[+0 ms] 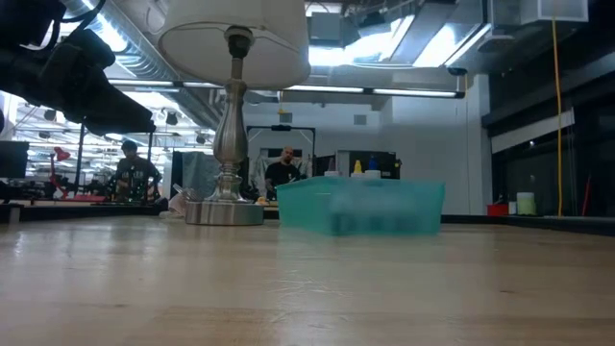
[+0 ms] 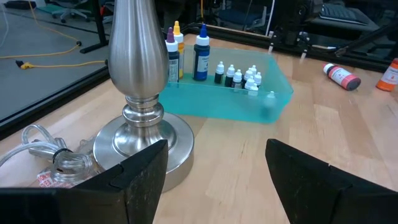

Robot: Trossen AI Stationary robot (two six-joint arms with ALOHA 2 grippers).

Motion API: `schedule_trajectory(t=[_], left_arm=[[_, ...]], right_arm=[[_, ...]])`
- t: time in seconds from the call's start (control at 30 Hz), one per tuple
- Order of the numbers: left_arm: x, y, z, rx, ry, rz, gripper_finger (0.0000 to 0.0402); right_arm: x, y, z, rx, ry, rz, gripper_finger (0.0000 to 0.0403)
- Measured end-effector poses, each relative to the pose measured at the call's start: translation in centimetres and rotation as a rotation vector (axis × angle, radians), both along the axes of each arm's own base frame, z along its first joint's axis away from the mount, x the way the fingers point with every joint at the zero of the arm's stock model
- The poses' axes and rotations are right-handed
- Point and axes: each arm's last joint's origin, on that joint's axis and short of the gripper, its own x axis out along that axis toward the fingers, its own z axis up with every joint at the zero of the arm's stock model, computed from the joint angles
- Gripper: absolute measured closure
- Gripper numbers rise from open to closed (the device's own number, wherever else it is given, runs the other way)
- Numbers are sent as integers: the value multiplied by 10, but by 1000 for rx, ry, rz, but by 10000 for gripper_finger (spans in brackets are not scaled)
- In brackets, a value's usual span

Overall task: Pick & Place food coloring
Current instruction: Put the large orange food coloring bottle into the green bin

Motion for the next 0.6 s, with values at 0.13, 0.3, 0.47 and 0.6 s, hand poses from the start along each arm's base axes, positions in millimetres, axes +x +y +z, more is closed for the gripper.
schedule_trajectory(t=[0.13,0.3,0.47,0.6], left_arm=[[0,0,0,0,0,0,137],[0,0,0,0,0,0,137],[0,0,0,0,0,0,135],[0,0,0,0,0,0,136]], right_arm=[[3,6,-12,0,1,14,134],[2,6,-31,23,20,-20,135],[0,3,-41,11,30,-30,135],[0,3,-42,18,32,-45,135]])
